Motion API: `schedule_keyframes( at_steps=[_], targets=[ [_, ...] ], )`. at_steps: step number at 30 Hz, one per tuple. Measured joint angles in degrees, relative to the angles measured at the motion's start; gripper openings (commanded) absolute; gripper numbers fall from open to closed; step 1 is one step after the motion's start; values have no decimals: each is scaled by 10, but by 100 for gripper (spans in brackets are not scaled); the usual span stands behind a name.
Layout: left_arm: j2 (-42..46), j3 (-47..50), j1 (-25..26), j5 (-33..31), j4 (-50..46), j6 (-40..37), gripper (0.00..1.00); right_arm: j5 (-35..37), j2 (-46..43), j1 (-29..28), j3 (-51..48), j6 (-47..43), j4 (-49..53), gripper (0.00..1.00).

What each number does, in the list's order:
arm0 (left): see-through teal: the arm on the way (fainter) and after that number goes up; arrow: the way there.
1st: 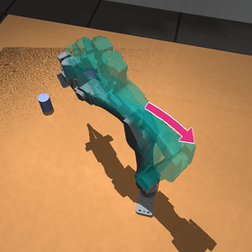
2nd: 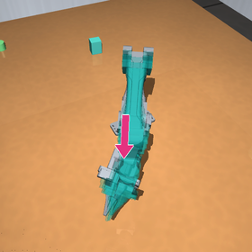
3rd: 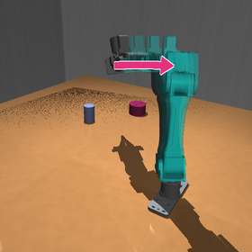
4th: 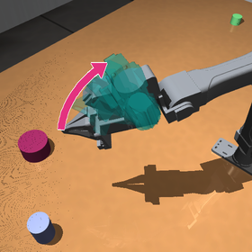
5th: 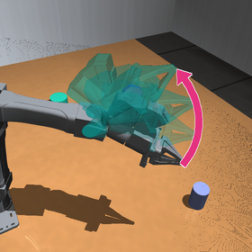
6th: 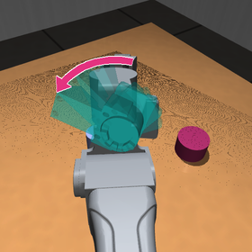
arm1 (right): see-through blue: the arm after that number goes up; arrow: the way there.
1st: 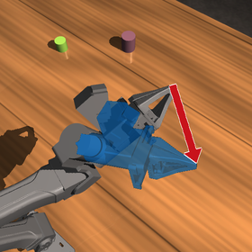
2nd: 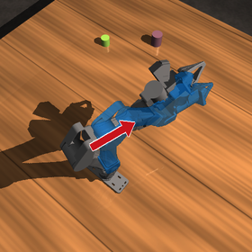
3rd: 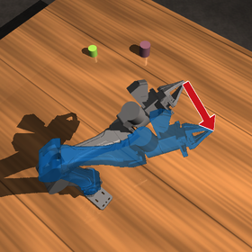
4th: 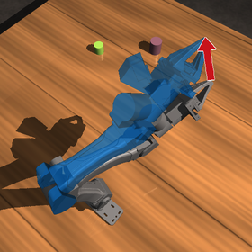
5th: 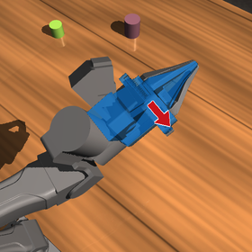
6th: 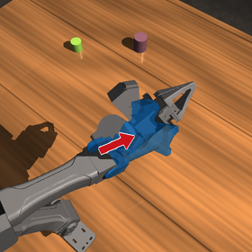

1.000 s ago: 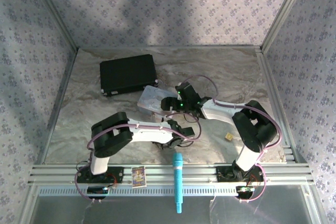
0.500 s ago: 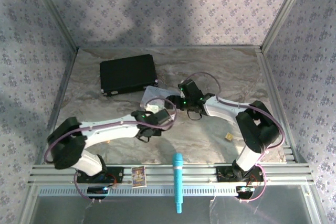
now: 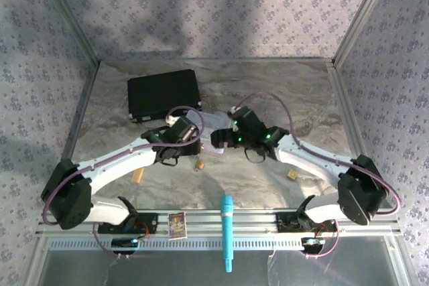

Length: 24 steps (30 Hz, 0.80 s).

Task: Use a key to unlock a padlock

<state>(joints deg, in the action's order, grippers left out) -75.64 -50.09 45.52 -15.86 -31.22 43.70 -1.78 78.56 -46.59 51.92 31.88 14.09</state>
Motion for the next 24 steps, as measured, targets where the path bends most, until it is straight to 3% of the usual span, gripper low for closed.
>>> schedule_keyframes(
  at_steps=[4,7,12,18,24],
  targets=[
    [25,9,-32,19,6,-4,100,12,38,-78,-6,25,-15,93],
    [47,22,-54,39,14,-2,100,20,94,-103,1,43,-27,90],
    [103,66,-96,63,20,10,100,40,187,-117,34,64,-30,88],
    [139,94,-99,77,21,24,100,63,238,-128,70,81,-22,80],
    [141,98,-99,77,24,28,100,99,280,-144,124,92,7,64]
  ],
)
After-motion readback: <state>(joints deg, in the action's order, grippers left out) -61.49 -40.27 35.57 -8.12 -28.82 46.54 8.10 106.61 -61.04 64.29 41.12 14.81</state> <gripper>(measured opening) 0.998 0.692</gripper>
